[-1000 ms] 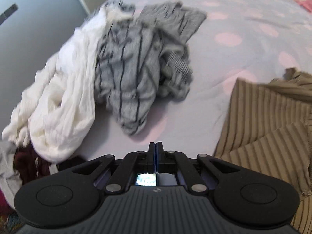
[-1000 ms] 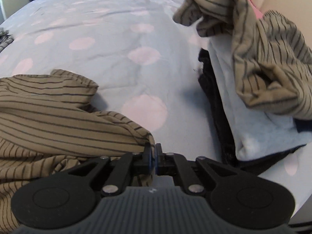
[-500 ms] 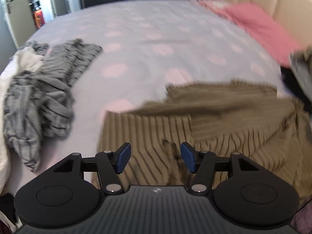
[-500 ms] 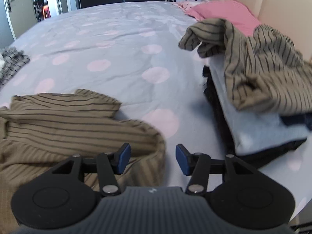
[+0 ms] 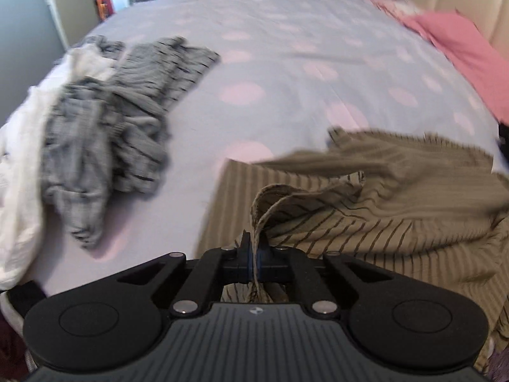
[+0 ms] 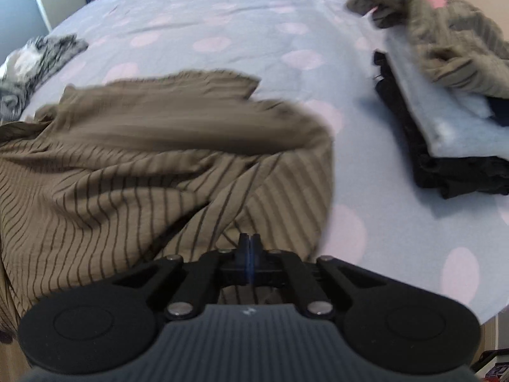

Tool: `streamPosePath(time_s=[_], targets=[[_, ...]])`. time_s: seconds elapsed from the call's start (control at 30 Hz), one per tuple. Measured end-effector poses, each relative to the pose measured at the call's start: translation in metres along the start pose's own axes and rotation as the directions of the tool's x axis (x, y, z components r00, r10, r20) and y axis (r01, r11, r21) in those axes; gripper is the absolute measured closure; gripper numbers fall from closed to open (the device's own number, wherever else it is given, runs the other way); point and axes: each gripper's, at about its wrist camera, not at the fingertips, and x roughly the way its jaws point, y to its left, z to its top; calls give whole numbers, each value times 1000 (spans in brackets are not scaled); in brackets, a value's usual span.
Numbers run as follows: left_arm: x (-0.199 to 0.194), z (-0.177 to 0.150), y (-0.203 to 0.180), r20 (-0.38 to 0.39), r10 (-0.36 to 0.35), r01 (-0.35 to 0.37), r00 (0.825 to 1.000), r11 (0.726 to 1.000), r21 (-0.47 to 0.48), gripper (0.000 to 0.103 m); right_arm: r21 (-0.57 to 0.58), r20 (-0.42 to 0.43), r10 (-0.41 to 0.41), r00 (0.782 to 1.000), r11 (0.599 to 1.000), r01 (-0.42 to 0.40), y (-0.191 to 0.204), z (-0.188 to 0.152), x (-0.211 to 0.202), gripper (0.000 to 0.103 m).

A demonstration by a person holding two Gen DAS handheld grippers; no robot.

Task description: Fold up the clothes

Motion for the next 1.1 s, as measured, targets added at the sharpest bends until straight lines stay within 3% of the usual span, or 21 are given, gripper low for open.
streamPosePath(time_s=[0.07,0.23,0.47,0.53,0.6,0.63,0.67,0.77,0.87,1.1], targets=[[-10,2,14,-2,9,-9,1000,999,-33,103,0,1,-36,999,999,36,-15,7,-7,103],[-26,2,47,-24,110,-112,994,992,-62,103,44,-38,-143,989,989,144,-62,18,-14,103],[-29,-4,91,-69,301,-308,951,942,-135,103,-10,-87,-307,948,952,307,-101,25,-16,103],[-34,-4,98,-71,289,-297,955,941,-162,100,-6,-89,-285,954,958,285,-101,27,-21,97],[-40,-2,100,-67,270,-277,961,945,-176,88,-3,-57,-268,962,963,268,-97,30,-32,92],[-45,0,100,-55,269,-275,961,945,-177,72,-4,-33,-258,966,966,258,-94,32,-39,77],[-50,3,99,-44,274,-278,961,944,-176,60,-5,-10,-239,971,971,239,-91,33,-46,69],[-63,15,93,-3,267,-264,964,952,-155,59,-33,69,-142,987,989,145,-80,43,-68,66],[-67,34,82,31,207,-202,978,972,-120,58,-103,119,-63,991,992,76,-60,55,-74,66],[-70,57,79,6,231,-230,973,971,-67,57,-220,109,-39,993,974,62,-37,81,-39,65]])
